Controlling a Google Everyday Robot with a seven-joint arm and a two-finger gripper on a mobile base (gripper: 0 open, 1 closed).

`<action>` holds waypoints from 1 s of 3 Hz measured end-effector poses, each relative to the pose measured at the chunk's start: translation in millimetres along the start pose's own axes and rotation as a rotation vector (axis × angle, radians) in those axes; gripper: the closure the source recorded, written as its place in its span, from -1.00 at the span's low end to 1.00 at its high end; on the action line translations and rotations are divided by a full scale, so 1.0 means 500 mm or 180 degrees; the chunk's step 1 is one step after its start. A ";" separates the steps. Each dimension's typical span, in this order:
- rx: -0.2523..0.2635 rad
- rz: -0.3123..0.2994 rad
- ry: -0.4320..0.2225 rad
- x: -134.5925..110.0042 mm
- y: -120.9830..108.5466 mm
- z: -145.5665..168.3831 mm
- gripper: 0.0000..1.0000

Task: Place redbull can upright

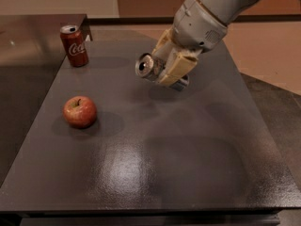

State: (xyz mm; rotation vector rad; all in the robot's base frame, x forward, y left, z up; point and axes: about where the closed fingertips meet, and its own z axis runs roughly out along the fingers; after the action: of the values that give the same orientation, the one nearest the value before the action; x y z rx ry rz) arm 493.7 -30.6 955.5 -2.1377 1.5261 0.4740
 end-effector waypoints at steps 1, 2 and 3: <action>0.0082 0.0712 -0.0220 -0.001 0.001 -0.003 1.00; 0.0103 0.1300 -0.0539 -0.002 -0.002 -0.006 1.00; 0.0090 0.1614 -0.0957 -0.010 -0.003 -0.007 1.00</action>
Offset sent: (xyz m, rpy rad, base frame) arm 0.0057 -0.0043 0.0067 0.3017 0.4244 -0.5046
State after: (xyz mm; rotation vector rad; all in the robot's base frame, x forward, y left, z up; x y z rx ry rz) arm 493.6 -28.4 961.3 -1.5525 1.8669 0.8909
